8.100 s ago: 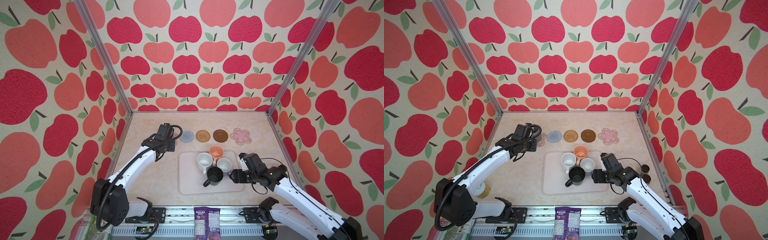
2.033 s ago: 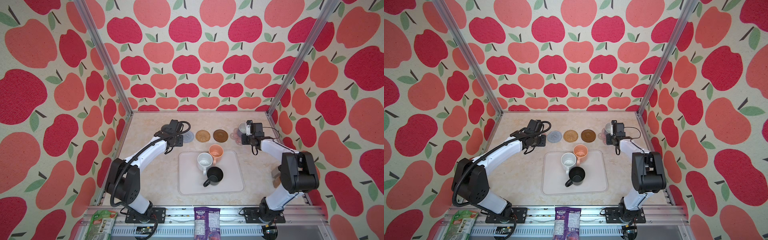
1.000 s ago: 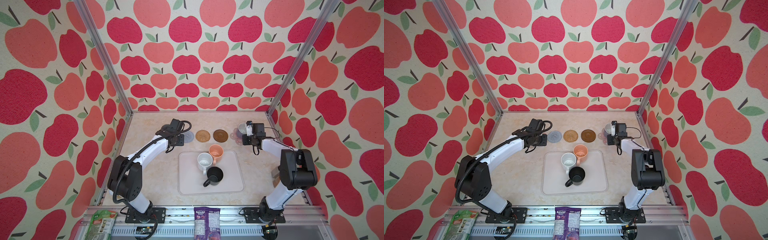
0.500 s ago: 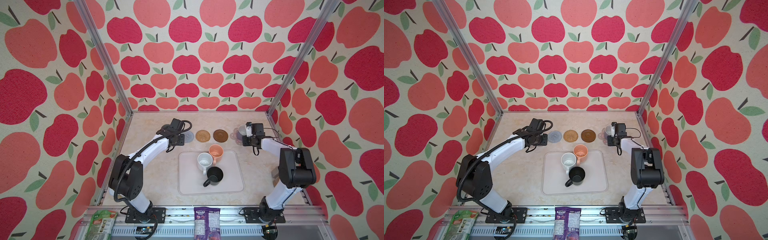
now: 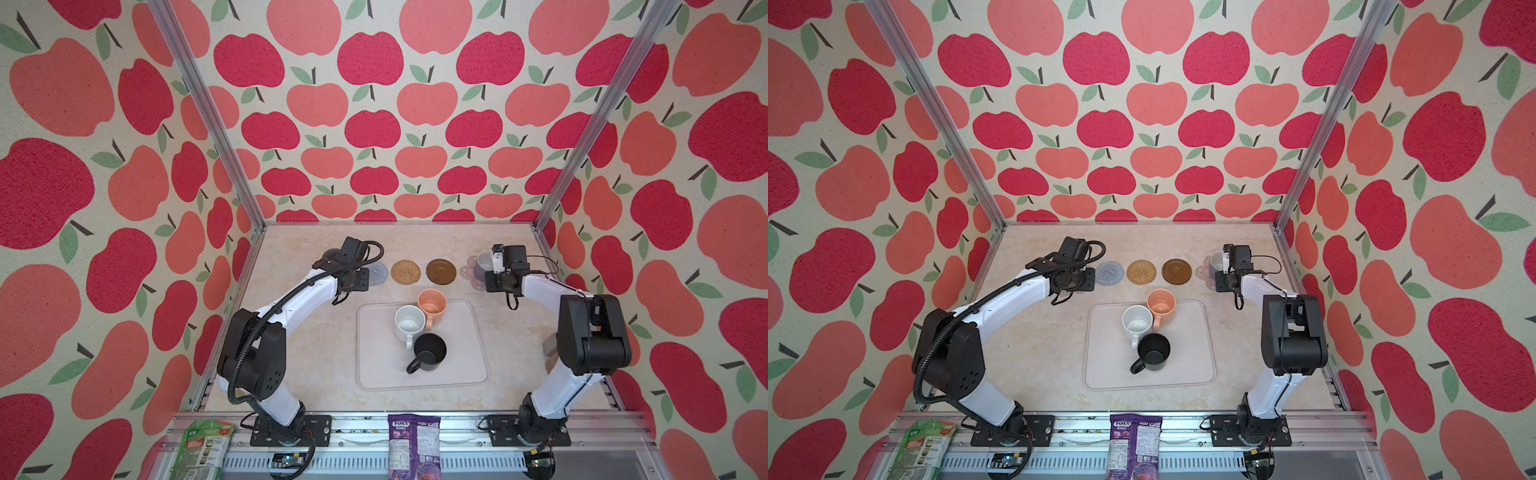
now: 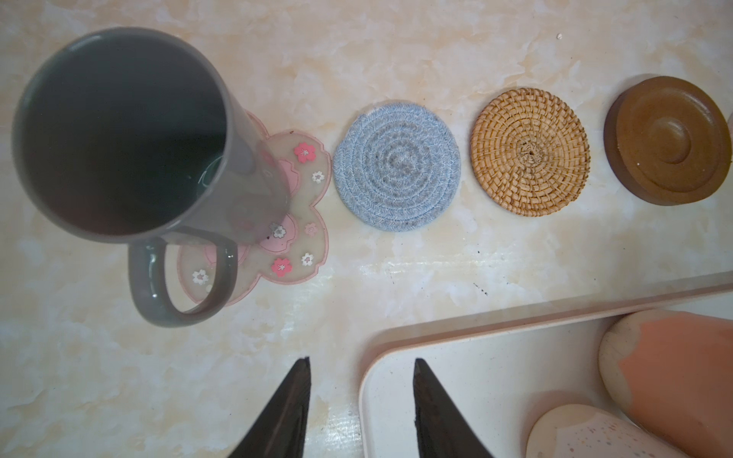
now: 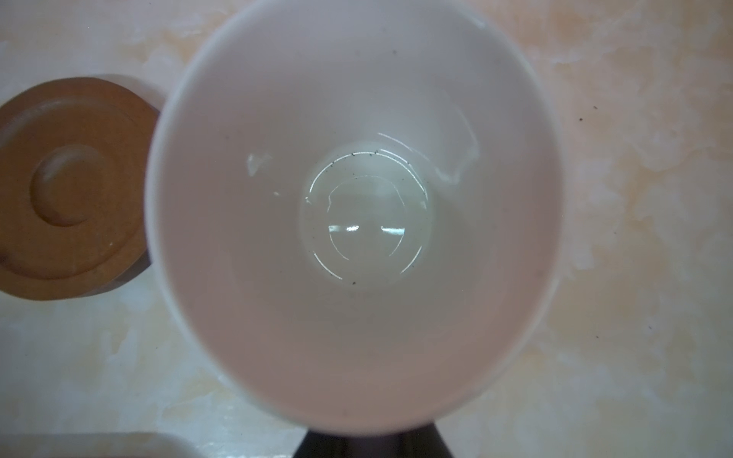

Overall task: Place cups on coasters
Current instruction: Place the cup on the coaster.

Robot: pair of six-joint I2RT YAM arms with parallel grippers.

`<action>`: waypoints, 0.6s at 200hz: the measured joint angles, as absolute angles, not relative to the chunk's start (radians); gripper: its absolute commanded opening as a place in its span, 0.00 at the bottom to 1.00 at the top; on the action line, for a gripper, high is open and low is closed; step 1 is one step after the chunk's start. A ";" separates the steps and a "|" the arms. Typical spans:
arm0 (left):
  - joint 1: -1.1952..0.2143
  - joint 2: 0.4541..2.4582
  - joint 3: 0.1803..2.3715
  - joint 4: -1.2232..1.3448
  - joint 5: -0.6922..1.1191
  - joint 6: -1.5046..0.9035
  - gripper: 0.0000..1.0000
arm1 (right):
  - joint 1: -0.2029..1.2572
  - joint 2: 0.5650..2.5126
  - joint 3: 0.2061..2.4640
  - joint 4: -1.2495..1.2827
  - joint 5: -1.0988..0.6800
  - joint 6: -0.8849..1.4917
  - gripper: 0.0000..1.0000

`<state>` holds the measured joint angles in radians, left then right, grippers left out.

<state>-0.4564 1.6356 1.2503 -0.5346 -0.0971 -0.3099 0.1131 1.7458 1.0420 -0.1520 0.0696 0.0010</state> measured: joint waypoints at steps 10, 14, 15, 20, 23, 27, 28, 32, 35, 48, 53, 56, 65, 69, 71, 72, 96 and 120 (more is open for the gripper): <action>-0.457 1.636 1.250 -0.535 -0.097 -0.310 0.45 | 0.113 1.746 1.042 -0.152 0.070 0.001 0.11; -0.457 1.636 1.250 -0.535 -0.097 -0.310 0.45 | 0.113 1.746 1.042 -0.152 0.070 0.001 0.11; -0.457 1.636 1.250 -0.535 -0.097 -0.310 0.45 | 0.113 1.746 1.042 -0.152 0.070 0.001 0.11; -0.457 1.636 1.250 -0.535 -0.097 -0.310 0.45 | 0.113 1.746 1.042 -0.152 0.070 0.002 0.11; -0.457 1.636 1.250 -0.535 -0.097 -0.310 0.45 | 0.113 1.746 1.042 -0.152 0.070 0.002 0.10; -0.457 1.636 1.250 -0.535 -0.097 -0.310 0.45 | 0.113 1.746 1.042 -0.152 0.070 0.003 0.09; -0.457 1.636 1.250 -0.535 -0.097 -0.310 0.45 | 0.113 1.746 1.042 -0.152 0.070 0.003 0.08; -0.457 1.636 1.250 -0.535 -0.097 -0.310 0.45 | 0.113 1.746 1.042 -0.152 0.070 0.004 0.07; -0.457 1.636 1.250 -0.535 -0.097 -0.310 0.45 | 0.113 1.746 1.042 -0.152 0.070 0.004 0.06; -0.457 1.636 1.250 -0.535 -0.097 -0.310 0.45 | 0.113 1.746 1.042 -0.152 0.070 0.004 0.04; -0.457 1.636 1.250 -0.535 -0.097 -0.310 0.45 | 0.113 1.746 1.042 -0.152 0.070 0.004 0.03; -0.457 1.636 1.250 -0.535 -0.097 -0.310 0.45 | 0.113 1.746 1.042 -0.151 0.070 0.004 0.02; -0.457 1.636 1.250 -0.535 -0.097 -0.310 0.45 | 0.113 1.746 1.042 -0.151 0.070 0.004 0.01; -0.457 1.636 1.250 -0.535 -0.097 -0.310 0.45 | 0.113 1.746 1.042 -0.151 0.070 0.004 0.01; -0.457 1.636 1.250 -0.535 -0.097 -0.310 0.45 | 0.113 1.746 1.042 -0.151 0.070 0.004 0.01; -0.457 1.636 1.250 -0.535 -0.097 -0.310 0.45 | 0.113 1.746 1.042 -0.151 0.070 0.004 0.01; -0.457 1.636 1.250 -0.535 -0.097 -0.310 0.45 | 0.113 1.746 1.042 -0.151 0.070 0.004 0.00; -0.457 1.636 1.250 -0.535 -0.097 -0.310 0.45 | 0.113 1.746 1.044 -0.150 0.070 0.003 0.00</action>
<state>-0.4572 1.6363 1.2503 -0.5346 -0.0971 -0.3099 0.1131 1.7462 1.0435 -0.1505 0.0696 0.0032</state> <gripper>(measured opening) 0.449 0.177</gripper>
